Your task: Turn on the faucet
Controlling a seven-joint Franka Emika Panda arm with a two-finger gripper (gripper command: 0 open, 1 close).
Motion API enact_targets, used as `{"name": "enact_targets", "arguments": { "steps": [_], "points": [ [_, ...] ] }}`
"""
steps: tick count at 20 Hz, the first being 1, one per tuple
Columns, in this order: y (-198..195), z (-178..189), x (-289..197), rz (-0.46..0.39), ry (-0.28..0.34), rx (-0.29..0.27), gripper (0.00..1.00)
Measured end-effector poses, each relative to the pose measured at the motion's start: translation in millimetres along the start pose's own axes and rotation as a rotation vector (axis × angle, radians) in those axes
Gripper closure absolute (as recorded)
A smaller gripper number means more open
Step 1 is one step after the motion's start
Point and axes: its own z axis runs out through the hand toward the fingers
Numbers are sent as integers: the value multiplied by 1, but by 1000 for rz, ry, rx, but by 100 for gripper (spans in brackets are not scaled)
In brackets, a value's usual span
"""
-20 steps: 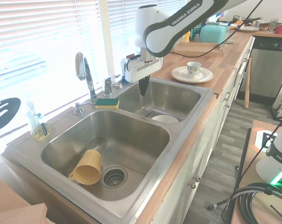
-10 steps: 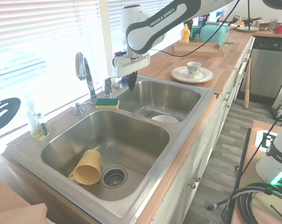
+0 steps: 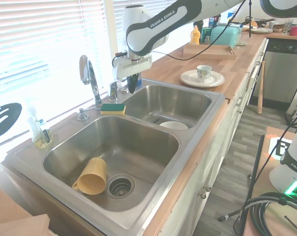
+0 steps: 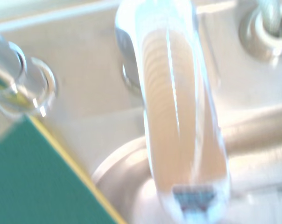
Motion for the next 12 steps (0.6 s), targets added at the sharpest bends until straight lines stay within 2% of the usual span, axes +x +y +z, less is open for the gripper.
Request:
{"name": "enact_targets", "arguments": {
  "steps": [3, 12],
  "points": [
    [-8, -2, -2, -11, 47, 75, 100],
    [-9, -1, -2, 1, 166, 162, 100]
  ]
}}
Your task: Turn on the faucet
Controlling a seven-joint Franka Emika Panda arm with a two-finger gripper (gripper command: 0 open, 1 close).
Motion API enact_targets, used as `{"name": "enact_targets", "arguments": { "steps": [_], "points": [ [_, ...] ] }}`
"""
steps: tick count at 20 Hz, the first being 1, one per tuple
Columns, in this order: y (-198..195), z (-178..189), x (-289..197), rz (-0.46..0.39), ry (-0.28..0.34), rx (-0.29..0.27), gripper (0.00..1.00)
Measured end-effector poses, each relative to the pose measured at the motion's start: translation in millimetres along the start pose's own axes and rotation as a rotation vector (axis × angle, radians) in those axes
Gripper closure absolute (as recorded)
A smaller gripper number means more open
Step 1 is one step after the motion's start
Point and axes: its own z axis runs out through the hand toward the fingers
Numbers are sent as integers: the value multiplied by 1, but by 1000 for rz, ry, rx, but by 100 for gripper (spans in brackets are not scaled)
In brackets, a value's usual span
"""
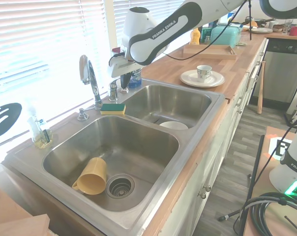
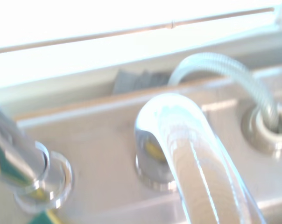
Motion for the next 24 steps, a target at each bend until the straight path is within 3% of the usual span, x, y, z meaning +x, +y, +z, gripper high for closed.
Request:
{"name": "enact_targets", "arguments": {
  "steps": [10, 24],
  "points": [
    [-4, -28, -2, 4, 55, 103, 100],
    [-1, -27, -6, -13, 69, 92, 100]
  ]
}}
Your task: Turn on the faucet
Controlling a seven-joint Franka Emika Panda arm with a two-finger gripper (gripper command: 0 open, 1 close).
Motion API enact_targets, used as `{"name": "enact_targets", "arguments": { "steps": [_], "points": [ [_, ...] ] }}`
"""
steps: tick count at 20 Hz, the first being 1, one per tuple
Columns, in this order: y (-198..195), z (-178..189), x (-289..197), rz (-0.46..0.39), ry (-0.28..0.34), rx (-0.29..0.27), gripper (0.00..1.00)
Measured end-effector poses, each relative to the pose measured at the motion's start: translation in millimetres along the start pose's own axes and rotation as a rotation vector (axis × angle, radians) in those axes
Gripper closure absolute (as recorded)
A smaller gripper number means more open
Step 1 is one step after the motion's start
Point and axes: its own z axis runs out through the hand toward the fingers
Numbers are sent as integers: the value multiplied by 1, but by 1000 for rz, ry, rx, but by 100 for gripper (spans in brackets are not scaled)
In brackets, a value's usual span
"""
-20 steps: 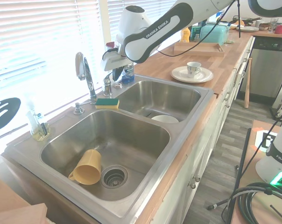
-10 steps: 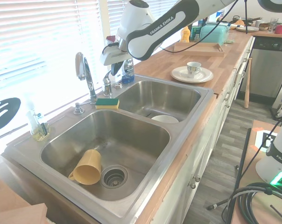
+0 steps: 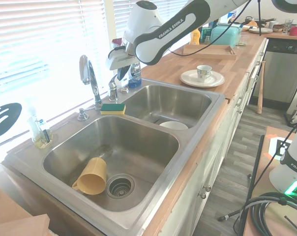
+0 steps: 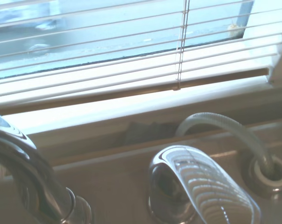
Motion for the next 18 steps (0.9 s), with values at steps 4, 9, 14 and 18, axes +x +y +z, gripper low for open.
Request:
{"name": "enact_targets", "arguments": {
  "steps": [4, 9, 14, 18],
  "points": [
    [21, 9, -14, -16, -39, -83, 100],
    [63, 16, -32, -6, -177, -264, 100],
    [94, -2, -40, 5, -317, -334, 100],
    [117, -42, -48, 10, -342, -355, 100]
  ]
}}
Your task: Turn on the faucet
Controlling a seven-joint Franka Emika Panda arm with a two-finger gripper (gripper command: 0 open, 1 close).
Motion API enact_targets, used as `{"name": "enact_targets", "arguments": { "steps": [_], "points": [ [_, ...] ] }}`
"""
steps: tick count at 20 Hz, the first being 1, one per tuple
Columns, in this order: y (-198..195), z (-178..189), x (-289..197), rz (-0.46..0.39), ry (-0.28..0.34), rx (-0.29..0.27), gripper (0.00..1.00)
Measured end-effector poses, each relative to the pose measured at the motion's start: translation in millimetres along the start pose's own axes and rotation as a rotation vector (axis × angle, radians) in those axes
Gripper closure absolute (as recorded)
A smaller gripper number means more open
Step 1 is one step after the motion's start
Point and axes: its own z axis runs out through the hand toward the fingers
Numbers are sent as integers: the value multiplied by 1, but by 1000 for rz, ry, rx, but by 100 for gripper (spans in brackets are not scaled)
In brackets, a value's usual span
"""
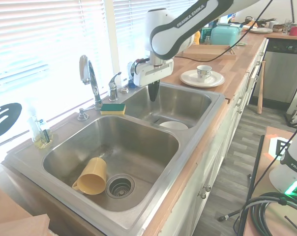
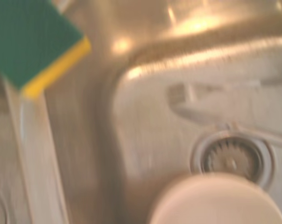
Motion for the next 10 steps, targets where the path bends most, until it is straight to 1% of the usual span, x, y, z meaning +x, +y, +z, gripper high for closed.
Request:
{"name": "enact_targets", "arguments": {
  "steps": [5, 10],
  "points": [
    [60, -4, -31, 0, -22, -18, 100],
    [105, -3, -67, -18, -25, -33, 100]
  ]
}}
